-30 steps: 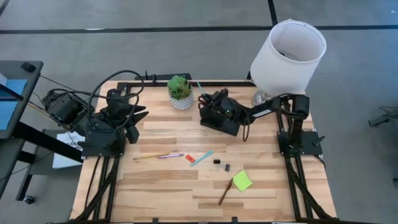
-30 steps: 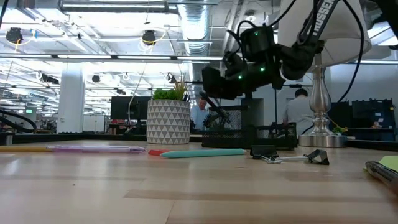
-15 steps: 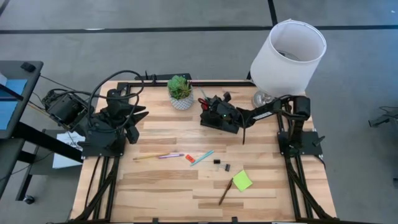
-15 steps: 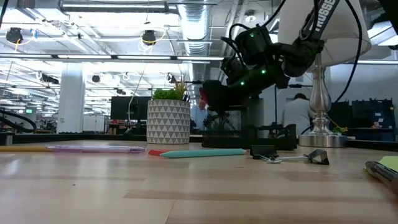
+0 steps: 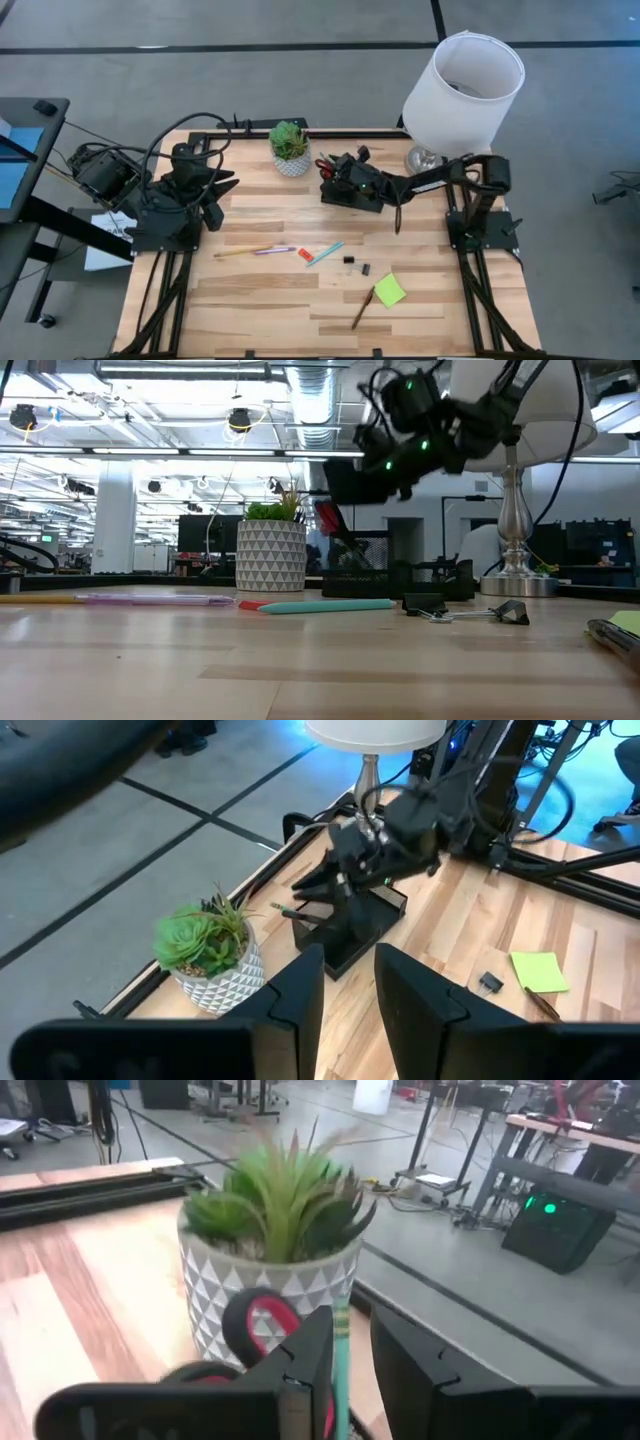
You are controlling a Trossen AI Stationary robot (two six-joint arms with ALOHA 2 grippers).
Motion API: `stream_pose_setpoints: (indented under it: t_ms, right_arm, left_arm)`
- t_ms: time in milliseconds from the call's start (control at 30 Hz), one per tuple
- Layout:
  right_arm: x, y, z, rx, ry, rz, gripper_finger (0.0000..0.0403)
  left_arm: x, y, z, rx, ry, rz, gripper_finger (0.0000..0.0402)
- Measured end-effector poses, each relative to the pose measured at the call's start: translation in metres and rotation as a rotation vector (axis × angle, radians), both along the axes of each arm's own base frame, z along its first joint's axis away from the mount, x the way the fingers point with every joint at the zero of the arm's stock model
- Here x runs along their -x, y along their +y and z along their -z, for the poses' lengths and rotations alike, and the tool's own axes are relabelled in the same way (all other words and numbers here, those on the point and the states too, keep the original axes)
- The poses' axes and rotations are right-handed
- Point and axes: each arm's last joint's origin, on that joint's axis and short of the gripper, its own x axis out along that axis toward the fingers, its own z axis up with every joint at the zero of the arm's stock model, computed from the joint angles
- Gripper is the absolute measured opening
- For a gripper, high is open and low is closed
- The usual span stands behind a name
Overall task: Pick and place office supplies into organizer
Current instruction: Put the yellow pencil into the black desk organizer
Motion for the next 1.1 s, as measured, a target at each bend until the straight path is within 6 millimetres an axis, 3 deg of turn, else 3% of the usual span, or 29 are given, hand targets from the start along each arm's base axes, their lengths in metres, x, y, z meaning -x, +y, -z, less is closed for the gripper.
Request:
stream_pose_setpoints:
  t_ms: [167,300,400,467,633,833,933,1100]
  right_arm:
    - [0.014,0.015,-0.033,-0.025,-0.002,-0.026,0.0068]
    - [0.029,0.037,-0.072,-0.181,-0.215,-0.135,0.0068]
    - [0.041,0.057,-0.104,-0.365,-0.418,-0.328,0.0068]
    - [0.049,0.071,-0.119,-0.437,-0.461,-0.521,0.0068]
    - [0.061,0.118,-0.136,-0.517,-0.470,-0.885,0.0068]
    - [0.061,0.167,-0.128,-0.523,-0.495,-0.876,0.0068]
    - [0.058,0.180,-0.119,-0.522,-0.480,-0.840,0.0068]
    - [0.050,0.192,-0.108,-0.524,-0.494,-0.845,0.0068]
  left_arm:
    - [0.000,0.000,0.000,0.000,0.000,0.000,0.0084]
    - [0.000,0.000,0.000,0.014,-0.001,0.001,0.0084]
    - [0.000,-0.001,0.002,0.086,0.009,0.016,0.0084]
    - [0.001,-0.002,0.004,0.110,0.049,0.044,0.0084]
    - [-0.003,-0.008,0.022,0.152,0.219,0.115,0.0084]
    - [-0.013,-0.025,0.076,0.361,0.502,0.141,0.0084]
    - [-0.012,-0.035,0.119,0.440,0.717,0.113,0.0084]
    - [0.006,-0.038,0.188,0.545,1.074,0.116,0.0084]
